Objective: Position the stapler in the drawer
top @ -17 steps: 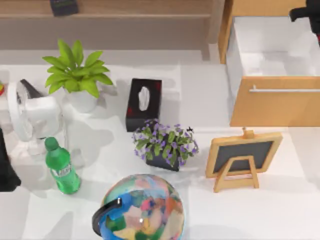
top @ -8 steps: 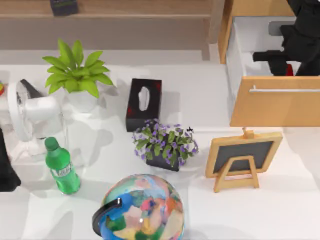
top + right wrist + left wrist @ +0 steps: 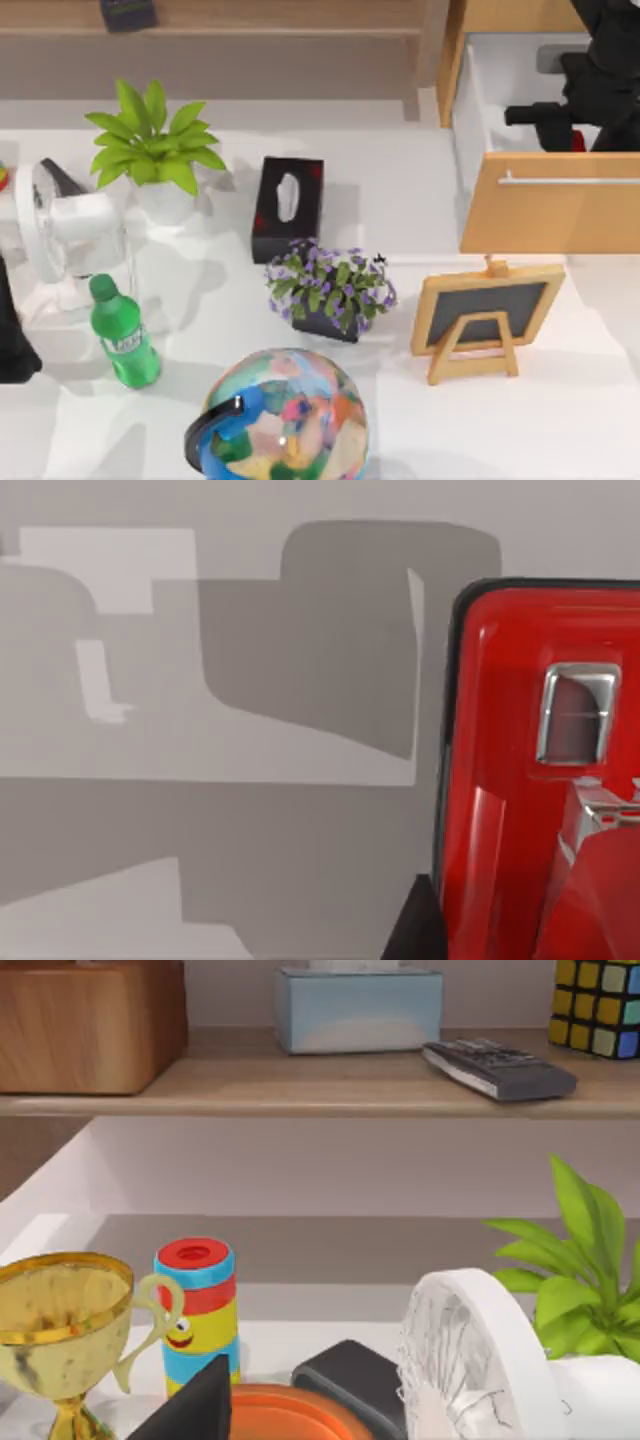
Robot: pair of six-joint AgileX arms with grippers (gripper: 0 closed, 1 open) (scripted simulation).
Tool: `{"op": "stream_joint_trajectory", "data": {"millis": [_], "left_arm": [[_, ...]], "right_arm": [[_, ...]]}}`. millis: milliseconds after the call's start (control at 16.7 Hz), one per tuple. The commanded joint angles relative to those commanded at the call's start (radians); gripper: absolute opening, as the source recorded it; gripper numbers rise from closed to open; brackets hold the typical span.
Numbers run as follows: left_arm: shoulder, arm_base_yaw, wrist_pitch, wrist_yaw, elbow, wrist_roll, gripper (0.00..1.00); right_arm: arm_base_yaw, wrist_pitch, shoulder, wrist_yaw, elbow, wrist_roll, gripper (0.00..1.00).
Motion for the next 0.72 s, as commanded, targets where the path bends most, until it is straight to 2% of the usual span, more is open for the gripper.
{"op": "stream_joint_trajectory", "data": {"millis": [540, 720], "left_arm": [[0.000, 0.000, 0.000, 0.000, 0.000, 0.000, 1.00], [0.000, 0.000, 0.000, 0.000, 0.000, 0.000, 1.00]], "right_arm": [[-0.001, 0.025, 0.002, 0.000, -0.023, 0.000, 0.00], [-0.001, 0.025, 0.002, 0.000, -0.023, 0.000, 0.23]]}}
